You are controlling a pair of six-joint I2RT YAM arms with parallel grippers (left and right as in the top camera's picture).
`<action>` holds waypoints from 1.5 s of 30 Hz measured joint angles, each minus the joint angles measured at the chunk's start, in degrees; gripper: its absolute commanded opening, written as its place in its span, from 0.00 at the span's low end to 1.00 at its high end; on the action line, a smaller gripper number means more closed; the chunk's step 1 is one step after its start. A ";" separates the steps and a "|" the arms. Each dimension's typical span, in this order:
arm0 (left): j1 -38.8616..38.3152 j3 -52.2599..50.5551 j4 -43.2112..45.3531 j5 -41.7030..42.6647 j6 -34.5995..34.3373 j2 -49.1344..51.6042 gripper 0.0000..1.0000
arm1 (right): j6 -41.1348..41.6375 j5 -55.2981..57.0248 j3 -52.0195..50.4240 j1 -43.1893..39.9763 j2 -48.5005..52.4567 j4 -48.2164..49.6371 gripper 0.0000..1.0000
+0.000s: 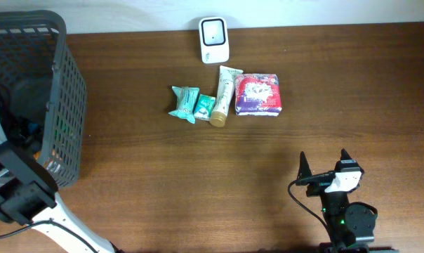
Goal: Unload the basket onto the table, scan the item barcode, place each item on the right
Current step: 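Reach the left gripper into the basket and grasp the orange box, then hold the orange box at the scanner, then place it left of the wipes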
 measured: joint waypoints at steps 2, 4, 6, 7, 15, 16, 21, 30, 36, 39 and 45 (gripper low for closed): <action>0.00 -2.40 2.05 0.96 0.85 0.00 0.54 | -0.04 0.00 0.00 0.00 0.00 0.00 0.99; 0.00 -4.22 3.58 1.29 1.22 0.00 0.43 | -0.02 0.00 0.00 0.00 0.00 0.00 0.99; 0.00 -5.92 4.68 1.62 1.31 0.00 0.45 | 0.00 0.02 0.00 0.00 0.00 0.00 0.99; 0.00 -7.02 5.66 1.73 1.55 0.00 0.46 | -0.02 0.00 0.00 0.00 0.00 0.02 0.99; -0.09 -10.58 10.58 2.86 2.19 -1.07 0.00 | 0.00 0.00 0.00 0.00 0.00 0.00 0.99; -0.13 -10.67 10.84 2.80 1.99 -1.11 0.00 | 0.00 0.00 0.00 0.00 0.00 0.00 0.99; 0.17 -9.31 10.58 4.07 2.84 -1.03 0.00 | 0.00 0.02 0.00 0.00 0.00 0.02 0.99; 0.26 26.88 -6.08 9.42 3.69 0.96 0.00 | -0.02 0.02 0.00 0.00 0.00 0.02 0.99; 0.26 47.43 -8.61 22.49 3.69 0.39 0.00 | -0.02 0.00 0.00 0.00 0.00 0.02 0.99; 0.26 54.25 -9.25 35.76 1.05 0.09 0.00 | -0.02 0.00 0.00 0.00 0.00 0.00 0.99; 0.26 56.11 -8.31 54.36 -6.43 -0.07 0.00 | -0.02 0.00 0.00 0.00 0.00 0.00 0.99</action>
